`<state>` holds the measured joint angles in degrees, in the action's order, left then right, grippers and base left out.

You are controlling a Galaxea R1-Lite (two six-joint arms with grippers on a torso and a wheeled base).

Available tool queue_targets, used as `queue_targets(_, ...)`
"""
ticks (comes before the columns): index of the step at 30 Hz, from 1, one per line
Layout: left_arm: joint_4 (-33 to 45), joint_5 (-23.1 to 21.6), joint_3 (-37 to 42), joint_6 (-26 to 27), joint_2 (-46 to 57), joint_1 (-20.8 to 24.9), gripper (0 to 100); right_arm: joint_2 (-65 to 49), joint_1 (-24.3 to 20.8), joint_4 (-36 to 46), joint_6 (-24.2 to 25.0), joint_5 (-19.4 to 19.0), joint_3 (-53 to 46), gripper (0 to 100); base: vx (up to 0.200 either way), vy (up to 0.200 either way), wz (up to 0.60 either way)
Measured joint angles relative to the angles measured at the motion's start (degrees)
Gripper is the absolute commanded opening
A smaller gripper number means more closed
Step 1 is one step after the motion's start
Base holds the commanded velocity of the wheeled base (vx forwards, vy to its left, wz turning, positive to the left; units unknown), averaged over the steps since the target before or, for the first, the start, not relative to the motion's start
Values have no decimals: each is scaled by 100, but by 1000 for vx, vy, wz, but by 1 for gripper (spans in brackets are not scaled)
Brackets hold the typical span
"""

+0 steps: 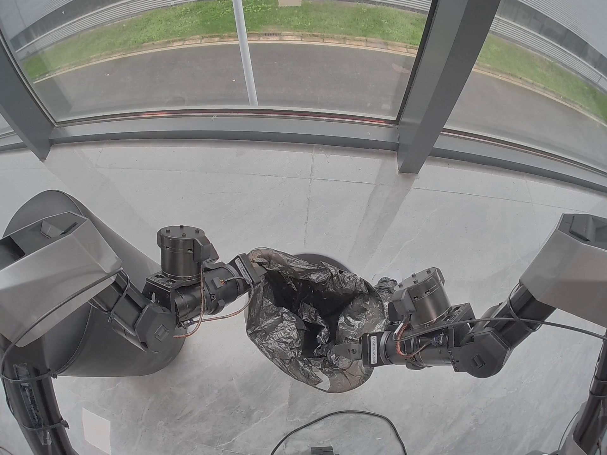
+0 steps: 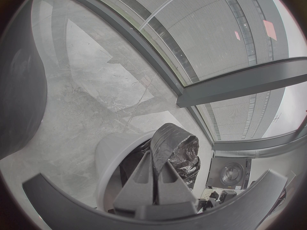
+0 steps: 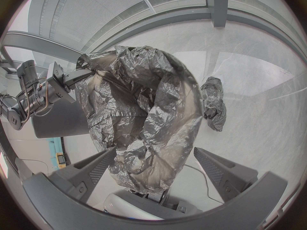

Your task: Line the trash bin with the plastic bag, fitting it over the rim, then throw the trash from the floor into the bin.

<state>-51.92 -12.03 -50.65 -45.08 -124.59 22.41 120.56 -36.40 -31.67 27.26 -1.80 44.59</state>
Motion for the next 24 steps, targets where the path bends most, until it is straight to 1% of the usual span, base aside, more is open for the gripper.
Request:
queue_targets(5, 0, -1, -20, 0, 0, -2, 0, -30, 44, -32, 0, 273, 48, 100, 0, 0, 0)
queue_targets(14, 2, -1, -69, 72, -11, -50, 0, -127, 77, -130, -27, 390, 571, 100, 0, 0, 0)
queue_targets(17, 5, -1, -78, 102, -24, -80, 0, -116, 51, -156, -132, 475, 872, 100, 0, 0, 0)
queue_targets(24, 9, 0, -85, 123, -49, -152, 0, 127, 35, -126, -633, 790, 1673, 100, 0, 0, 0)
